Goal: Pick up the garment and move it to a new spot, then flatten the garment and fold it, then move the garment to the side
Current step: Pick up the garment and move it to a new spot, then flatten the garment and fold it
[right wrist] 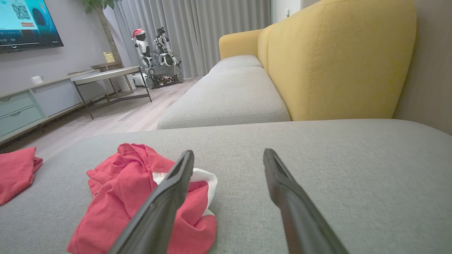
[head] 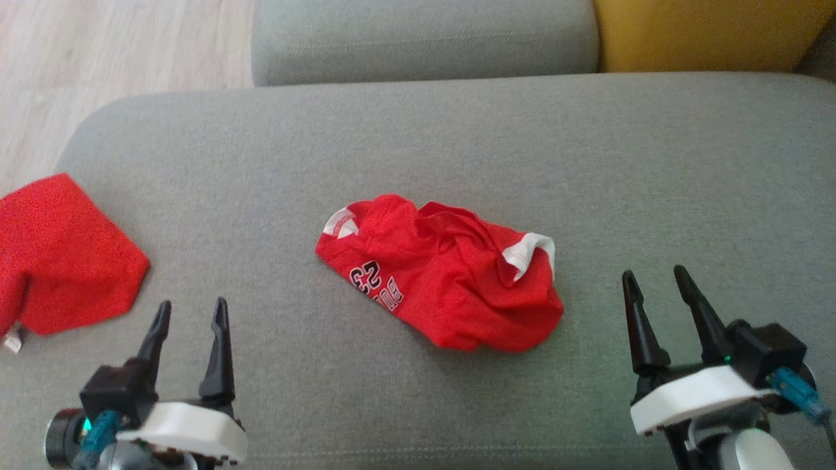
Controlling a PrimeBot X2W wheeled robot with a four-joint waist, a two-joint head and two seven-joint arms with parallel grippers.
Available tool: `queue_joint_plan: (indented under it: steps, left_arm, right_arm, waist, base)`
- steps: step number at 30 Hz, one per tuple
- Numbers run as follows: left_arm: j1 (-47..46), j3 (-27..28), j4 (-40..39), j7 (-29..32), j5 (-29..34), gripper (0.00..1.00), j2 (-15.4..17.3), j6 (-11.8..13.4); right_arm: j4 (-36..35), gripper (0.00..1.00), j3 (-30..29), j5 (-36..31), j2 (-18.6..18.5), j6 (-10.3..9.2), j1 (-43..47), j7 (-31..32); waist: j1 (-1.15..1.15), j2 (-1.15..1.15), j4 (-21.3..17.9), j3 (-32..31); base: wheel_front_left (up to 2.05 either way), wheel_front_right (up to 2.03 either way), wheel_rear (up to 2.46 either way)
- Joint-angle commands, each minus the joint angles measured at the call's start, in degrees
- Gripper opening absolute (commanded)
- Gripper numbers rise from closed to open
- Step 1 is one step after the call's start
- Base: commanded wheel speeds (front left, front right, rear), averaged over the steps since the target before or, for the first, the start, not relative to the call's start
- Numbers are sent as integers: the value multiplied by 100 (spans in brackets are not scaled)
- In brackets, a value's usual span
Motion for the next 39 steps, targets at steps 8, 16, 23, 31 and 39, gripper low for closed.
queue_joint_plan:
  steps: [8, 16, 23, 31, 39]
  left_arm:
    - [-84, 130, -82, 30, -57, 100, 111, -30]
    - [-139, 94, 33, -4, -79, 100, 119, -15]
    - [-154, 65, 70, -30, -92, 100, 111, 15]
    - [-173, 48, 119, -53, -128, 100, 118, 42]
    - [-265, 12, 159, -107, -165, 100, 132, 28]
  right_arm:
    - [-193, 100, 148, 61, -25, 44, 21, 5]
    - [-218, 100, 131, 74, -25, 44, 36, 3]
    - [-206, 100, 148, 88, -25, 44, 21, 6]
    - [-182, 100, 168, 106, -25, 44, -12, -11]
    - [-109, 100, 224, 121, -25, 44, -47, -7]
  waist:
    - [0, 0, -193, -188]
    - [0, 0, -206, -180]
    - [0, 0, -200, -168]
    - [0, 0, -189, -135]
    - [0, 0, -164, -61]
  base:
    - [0, 0, 0]
    - [0, 0, 0]
    - [0, 0, 0]
    - [0, 0, 0]
    - [0, 0, 0]
